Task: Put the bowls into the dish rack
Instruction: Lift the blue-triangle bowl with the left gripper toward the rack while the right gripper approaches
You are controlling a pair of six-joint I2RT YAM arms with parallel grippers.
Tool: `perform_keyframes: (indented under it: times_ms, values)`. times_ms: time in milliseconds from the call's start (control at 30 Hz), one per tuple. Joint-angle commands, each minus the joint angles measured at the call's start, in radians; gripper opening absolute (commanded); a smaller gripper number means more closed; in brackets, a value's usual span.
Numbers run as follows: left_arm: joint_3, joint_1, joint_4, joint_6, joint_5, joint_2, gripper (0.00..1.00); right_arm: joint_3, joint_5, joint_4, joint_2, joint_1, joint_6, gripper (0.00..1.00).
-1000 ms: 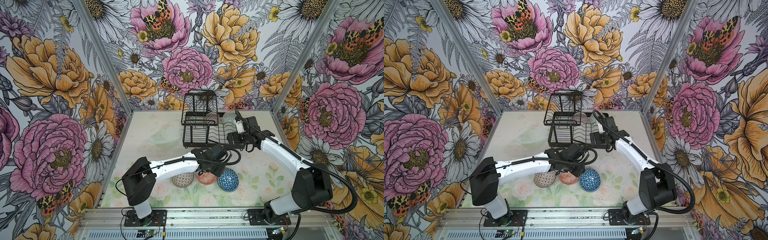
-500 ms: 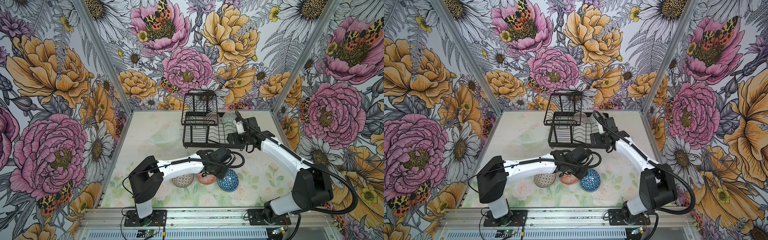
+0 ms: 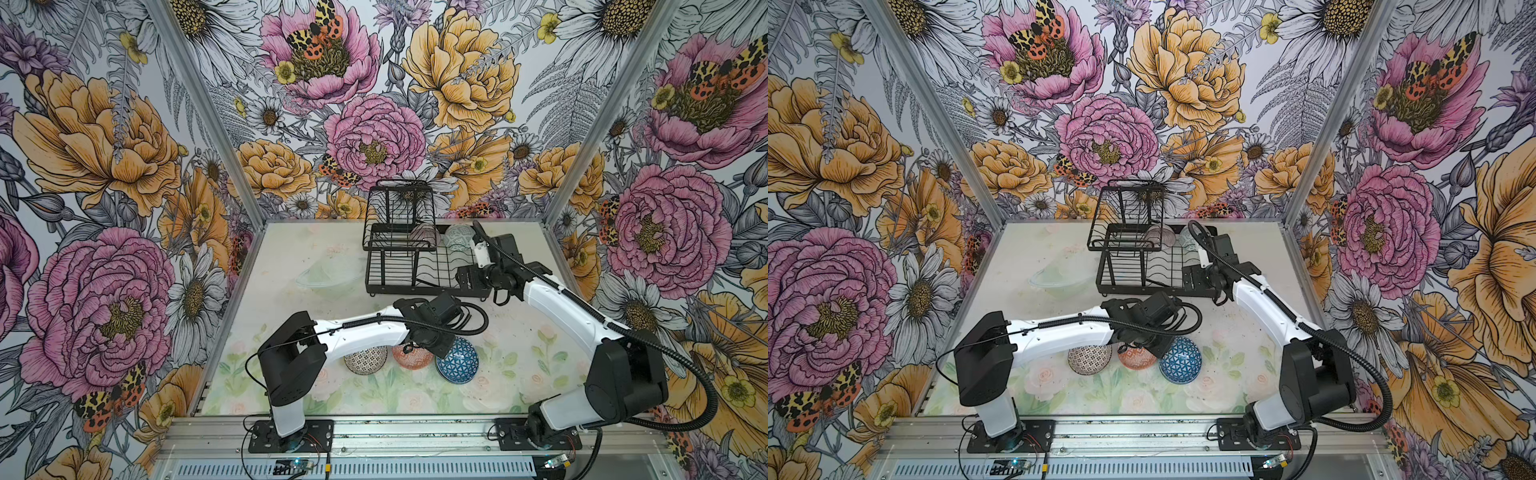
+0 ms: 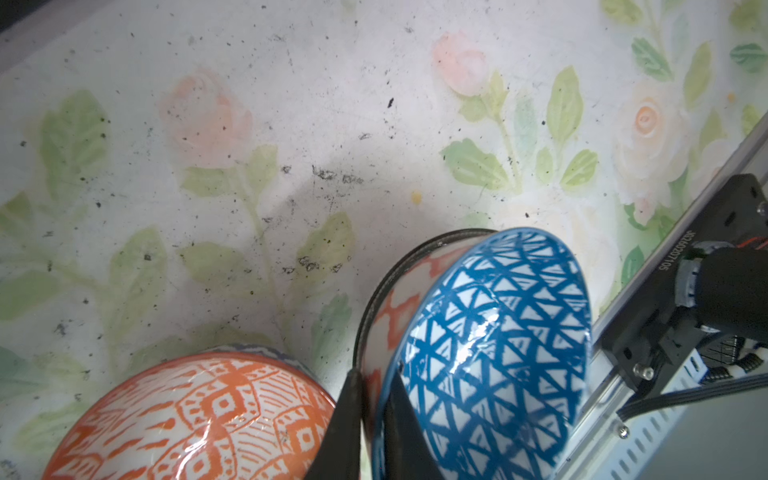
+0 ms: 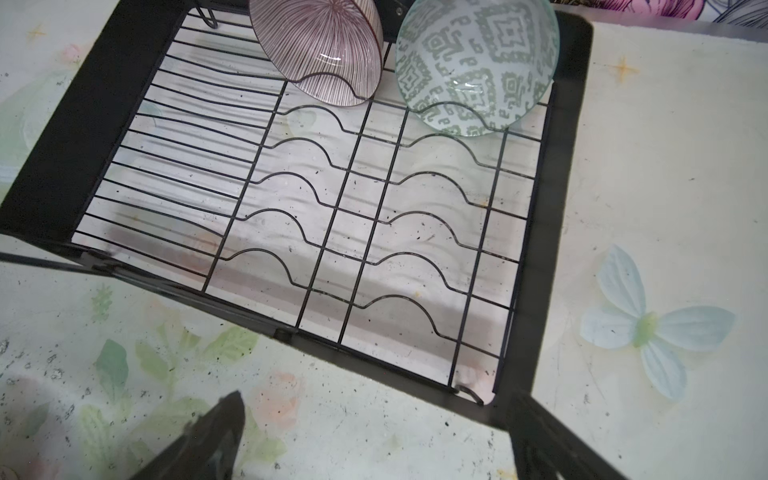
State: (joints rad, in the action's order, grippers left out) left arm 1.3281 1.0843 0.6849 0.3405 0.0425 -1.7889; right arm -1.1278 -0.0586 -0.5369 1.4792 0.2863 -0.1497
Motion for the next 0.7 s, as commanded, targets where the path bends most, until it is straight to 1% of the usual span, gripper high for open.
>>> perform_keyframes:
  times_ms: [0, 233, 467, 567, 667]
  values:
    - [0.037, 0.003, 0.003, -0.006, -0.02, 0.002, 0.09, 0.007, -0.013, 0.026, -0.037, -0.006, -0.013, 0.99]
    - [0.07, -0.002, 0.032, -0.02, -0.051, 0.012, 0.0, 0.008, -0.014, 0.026, -0.04, -0.008, -0.012, 0.99]
    - [0.104, -0.007, 0.05, -0.042, -0.09, 0.056, 0.0, 0.007, -0.015, 0.025, -0.067, -0.016, -0.016, 1.0]
    - [0.103, -0.022, 0.051, -0.052, -0.109, 0.092, 0.0, 0.009, -0.012, 0.024, -0.098, -0.028, -0.032, 0.99]
    - [0.096, -0.06, 0.048, -0.063, -0.149, 0.133, 0.0, 0.013, -0.031, 0.023, -0.154, -0.047, -0.043, 0.99]
